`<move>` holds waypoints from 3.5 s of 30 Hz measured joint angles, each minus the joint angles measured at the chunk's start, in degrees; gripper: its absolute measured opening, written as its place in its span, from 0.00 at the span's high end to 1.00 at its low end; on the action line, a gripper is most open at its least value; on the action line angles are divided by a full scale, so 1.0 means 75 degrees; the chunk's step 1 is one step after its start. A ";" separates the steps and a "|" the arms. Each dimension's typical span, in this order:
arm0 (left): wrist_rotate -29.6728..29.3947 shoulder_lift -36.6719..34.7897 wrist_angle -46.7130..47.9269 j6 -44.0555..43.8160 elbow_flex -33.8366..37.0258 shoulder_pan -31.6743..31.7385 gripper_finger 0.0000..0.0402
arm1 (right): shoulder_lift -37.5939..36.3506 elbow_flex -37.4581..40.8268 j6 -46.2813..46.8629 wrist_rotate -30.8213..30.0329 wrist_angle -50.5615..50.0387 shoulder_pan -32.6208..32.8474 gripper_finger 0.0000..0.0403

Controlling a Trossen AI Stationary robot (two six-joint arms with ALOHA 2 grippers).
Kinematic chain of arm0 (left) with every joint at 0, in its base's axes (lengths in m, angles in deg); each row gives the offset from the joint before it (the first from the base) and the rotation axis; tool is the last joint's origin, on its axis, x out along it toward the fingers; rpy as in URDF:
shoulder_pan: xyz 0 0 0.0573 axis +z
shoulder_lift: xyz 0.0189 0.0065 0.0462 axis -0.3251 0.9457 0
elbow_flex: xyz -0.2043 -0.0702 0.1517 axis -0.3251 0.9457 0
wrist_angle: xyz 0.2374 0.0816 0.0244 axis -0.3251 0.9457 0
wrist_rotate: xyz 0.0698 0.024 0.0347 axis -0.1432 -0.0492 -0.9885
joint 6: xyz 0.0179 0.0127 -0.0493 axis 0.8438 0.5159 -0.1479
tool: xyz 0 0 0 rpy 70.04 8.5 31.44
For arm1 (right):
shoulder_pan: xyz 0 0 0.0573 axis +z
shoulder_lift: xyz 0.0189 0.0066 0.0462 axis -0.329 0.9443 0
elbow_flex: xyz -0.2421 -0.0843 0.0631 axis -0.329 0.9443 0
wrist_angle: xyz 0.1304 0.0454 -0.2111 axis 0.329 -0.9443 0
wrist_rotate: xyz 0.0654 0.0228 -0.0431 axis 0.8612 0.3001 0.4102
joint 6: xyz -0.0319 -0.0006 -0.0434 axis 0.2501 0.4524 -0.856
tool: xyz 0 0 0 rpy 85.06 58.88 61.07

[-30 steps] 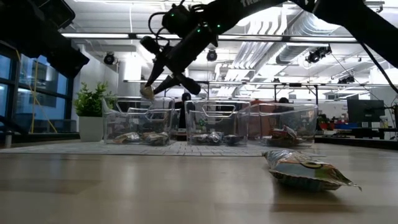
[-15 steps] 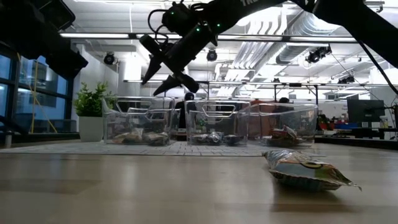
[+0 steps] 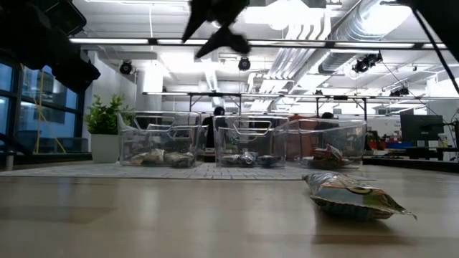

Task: Pick and place Granola Bars by type
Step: Put the yellow granola bar into the left transparent bin

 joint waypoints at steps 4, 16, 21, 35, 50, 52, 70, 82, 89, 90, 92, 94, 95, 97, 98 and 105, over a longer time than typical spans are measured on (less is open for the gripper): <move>0.0000 0.0001 0.0005 0.0000 0.0000 -0.0002 0.46 | -0.0371 -0.0182 0.0995 -0.0524 -0.1968 0.0918 0.59; -0.0003 0.0001 0.0003 0.0000 0.0000 -0.0002 0.46 | -0.0422 0.1000 0.7683 -0.1132 -0.4132 0.4050 0.55; -0.0004 0.0001 0.0002 0.0000 0.0000 0.0000 0.46 | -0.0422 0.2448 0.9119 -0.0953 -0.2118 0.4595 0.48; 0.0067 0.0004 0.0006 0.0000 0.0000 -0.0002 0.46 | -0.0416 0.5131 0.9814 0.0161 0.1068 0.4507 0.45; 0.0079 0.0004 0.0140 0.0001 0.0000 -0.0002 0.46 | -0.0416 0.5899 0.9556 0.0142 0.1979 0.4110 0.45; 0.0079 0.0001 0.0143 0.0003 0.0000 -0.0002 0.46 | -0.0416 0.6019 0.9560 0.0144 0.2094 0.4110 0.45; 0.0023 0.0004 0.0149 0.0029 0.0000 -0.0002 0.46 | -0.0416 0.6351 0.9031 0.0571 0.2710 0.3806 0.64; 0.0018 0.0003 0.0146 0.0021 0.0000 -0.0002 0.46 | -0.0372 0.5920 0.8617 -0.0719 0.3067 0.3742 0.73; 0.0020 0.0003 0.0137 0.0003 0.0000 -0.0002 0.46 | -0.0372 0.4759 0.7189 -0.1511 0.3042 0.3308 0.75; 0.0020 0.0004 0.0137 0.0004 0.0000 -0.0002 0.46 | -0.0372 0.4524 0.6875 -0.1628 0.3036 0.3177 0.75; 0.0020 0.0004 0.0137 0.0003 0.0000 -0.0002 0.46 | -0.0372 0.4013 0.6144 -0.1848 0.3043 0.2918 0.75; 0.0024 0.0003 0.0137 0.0003 0.0000 -0.0002 0.46 | -0.0375 0.3477 0.5388 -0.2059 0.3038 0.2654 0.75; 0.0030 0.0004 0.0137 0.0003 0.0000 -0.0002 0.46 | -0.0375 0.3204 0.4994 -0.2160 0.3029 0.2507 0.75; 0.0055 0.0003 0.0137 0.0001 0.0000 -0.0002 0.46 | -0.0376 0.2667 0.4245 -0.2254 0.3008 0.2189 0.75; 0.0055 0.0003 0.0137 0.0001 0.0000 -0.0002 0.46 | -0.0385 0.2413 0.3892 -0.2278 0.2969 0.2009 0.75; 0.0058 0.0004 0.0128 0.0000 0.0000 -0.0002 0.46 | -0.0397 0.1336 0.1649 -0.2055 0.2675 0.0594 0.75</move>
